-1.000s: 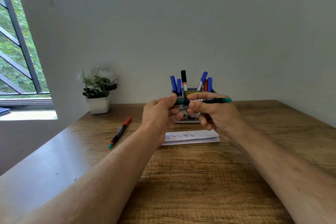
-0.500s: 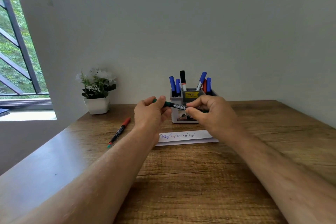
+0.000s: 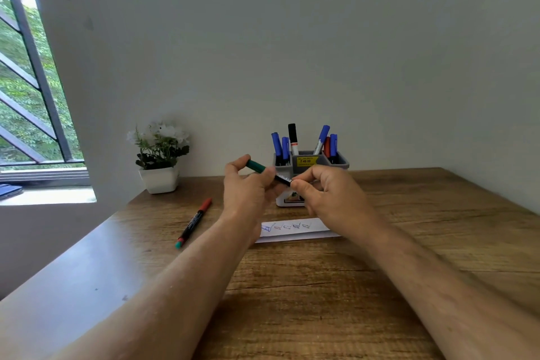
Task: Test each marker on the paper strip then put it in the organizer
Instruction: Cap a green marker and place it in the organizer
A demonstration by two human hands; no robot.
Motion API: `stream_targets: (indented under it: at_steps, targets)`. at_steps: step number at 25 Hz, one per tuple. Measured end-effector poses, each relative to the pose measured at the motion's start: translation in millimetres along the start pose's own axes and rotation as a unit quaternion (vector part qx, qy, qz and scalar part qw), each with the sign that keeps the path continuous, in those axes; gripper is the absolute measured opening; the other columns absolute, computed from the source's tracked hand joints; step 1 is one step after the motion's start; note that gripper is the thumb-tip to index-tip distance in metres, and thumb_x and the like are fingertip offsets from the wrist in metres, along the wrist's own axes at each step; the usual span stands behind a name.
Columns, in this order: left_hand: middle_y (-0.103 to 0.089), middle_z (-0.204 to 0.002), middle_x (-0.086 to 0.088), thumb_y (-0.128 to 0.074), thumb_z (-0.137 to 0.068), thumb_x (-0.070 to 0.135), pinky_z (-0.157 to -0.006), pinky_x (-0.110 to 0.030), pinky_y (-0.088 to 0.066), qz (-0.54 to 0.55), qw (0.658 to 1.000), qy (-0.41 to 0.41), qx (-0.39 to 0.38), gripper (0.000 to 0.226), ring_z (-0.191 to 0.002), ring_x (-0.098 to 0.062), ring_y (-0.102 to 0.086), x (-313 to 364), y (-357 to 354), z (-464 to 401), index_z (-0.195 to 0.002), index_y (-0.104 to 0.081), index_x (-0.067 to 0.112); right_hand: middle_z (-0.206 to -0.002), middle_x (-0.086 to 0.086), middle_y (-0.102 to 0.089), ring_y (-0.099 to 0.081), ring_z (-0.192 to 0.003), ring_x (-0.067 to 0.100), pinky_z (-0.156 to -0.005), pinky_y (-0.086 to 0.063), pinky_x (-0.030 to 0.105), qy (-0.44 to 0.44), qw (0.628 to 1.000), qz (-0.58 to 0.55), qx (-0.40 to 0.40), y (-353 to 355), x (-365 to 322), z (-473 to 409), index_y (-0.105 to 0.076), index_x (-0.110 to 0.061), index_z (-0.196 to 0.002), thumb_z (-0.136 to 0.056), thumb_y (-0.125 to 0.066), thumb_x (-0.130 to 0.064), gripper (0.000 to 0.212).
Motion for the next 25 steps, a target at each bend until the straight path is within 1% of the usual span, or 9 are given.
stream_targets:
  at_steps: [2,4,6,8,11,16,21,23,25]
  targets:
    - [-0.065,-0.107,-0.015,-0.062,-0.091,-0.002,-0.079,-0.040,-0.061,-0.038,0.999,-0.013,-0.001,0.053,-0.088,-0.025,-0.073,-3,-2,1,-0.131,-0.040,0.025,-0.070,-0.011,-0.063,-0.060,-0.058,0.001,-0.054,-0.043,0.011,-0.005,1.000,0.006,-0.008,-3,2,1,-0.066,-0.026,-0.097,-0.097,-0.057,-0.036,0.013]
    - [-0.064,-0.109,-0.016,-0.064,-0.090,-0.002,-0.078,-0.040,-0.062,-0.061,0.997,-0.040,-0.001,0.059,-0.087,-0.025,-0.074,-2,-1,2,-0.136,-0.038,0.024,-0.073,-0.008,-0.068,-0.065,-0.061,0.001,-0.060,-0.050,0.015,-0.011,1.000,0.005,-0.013,-4,5,1,-0.067,-0.028,-0.097,-0.096,-0.059,-0.038,0.013]
    - [-0.064,-0.108,-0.015,-0.065,-0.089,-0.001,-0.078,-0.039,-0.062,-0.083,0.994,-0.077,-0.004,0.059,-0.086,-0.022,-0.074,2,0,3,-0.135,-0.038,0.024,-0.083,-0.009,-0.071,-0.068,-0.072,0.002,-0.069,-0.054,0.022,-0.016,1.000,0.018,-0.012,-2,9,-1,-0.070,-0.030,-0.098,-0.094,-0.060,-0.041,0.016]
    - [-0.065,-0.106,-0.013,-0.066,-0.089,0.001,-0.078,-0.039,-0.062,-0.121,0.983,-0.136,0.002,0.057,-0.087,-0.020,-0.073,10,1,5,-0.132,-0.040,0.027,-0.092,-0.011,-0.070,-0.065,-0.085,0.002,-0.073,-0.052,0.021,-0.019,0.999,0.039,0.004,1,11,-2,-0.070,-0.028,-0.103,-0.095,-0.058,-0.040,0.019]
    - [-0.066,-0.102,-0.005,-0.066,-0.090,0.003,-0.078,-0.038,-0.061,-0.180,0.947,-0.265,0.014,0.055,-0.090,-0.016,-0.072,31,-3,10,-0.128,-0.040,0.034,-0.092,-0.012,-0.064,-0.058,-0.083,-0.001,-0.065,-0.042,0.012,-0.039,0.998,0.051,0.022,4,15,-2,-0.063,-0.028,-0.100,-0.098,-0.056,-0.031,0.008]
    - [-0.064,-0.099,0.005,-0.065,-0.091,0.007,-0.077,-0.028,-0.059,-0.203,0.890,-0.407,0.015,0.051,-0.089,-0.008,-0.070,65,-22,2,-0.126,-0.042,0.037,-0.098,-0.008,-0.065,-0.059,-0.087,0.003,-0.070,-0.046,0.014,-0.032,0.995,0.095,-0.005,-2,17,-4,-0.062,-0.027,-0.099,-0.097,-0.057,-0.029,0.006]
    - [-0.067,-0.103,0.000,-0.066,-0.091,0.009,-0.064,-0.009,-0.051,-0.315,0.854,-0.414,-0.011,0.053,-0.081,0.000,-0.066,57,-44,-26,-0.133,-0.048,0.036,-0.093,-0.009,-0.064,-0.058,-0.084,0.004,-0.075,-0.051,0.021,-0.020,0.994,0.105,-0.024,-5,16,-5,-0.063,-0.027,-0.098,-0.096,-0.059,-0.029,0.005]
    - [-0.067,-0.104,0.002,-0.068,-0.091,0.012,-0.070,-0.013,-0.051,-0.370,0.843,-0.391,-0.010,0.057,-0.080,0.000,-0.064,44,-46,-34,-0.137,-0.047,0.038,-0.091,-0.010,-0.063,-0.058,-0.083,0.004,-0.075,-0.052,0.024,-0.020,0.993,0.110,-0.027,-6,16,-5,-0.063,-0.029,-0.095,-0.095,-0.060,-0.030,0.004]
    - [-0.068,-0.104,0.001,-0.068,-0.091,0.015,-0.080,-0.025,-0.055,-0.428,0.826,-0.367,-0.009,0.059,-0.082,-0.006,-0.065,33,-44,-42,-0.140,-0.045,0.037,-0.088,-0.012,-0.062,-0.059,-0.081,0.004,-0.070,-0.051,0.022,-0.018,0.993,0.114,-0.033,-8,16,-7,-0.063,-0.030,-0.092,-0.094,-0.060,-0.031,0.004]
Point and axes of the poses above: each hand's wrist, its own z-axis away from the middle knuckle, its own y-axis out of the back of the hand, x = y × z, the point moved 5 cm from there along -z, towards the middle knuckle
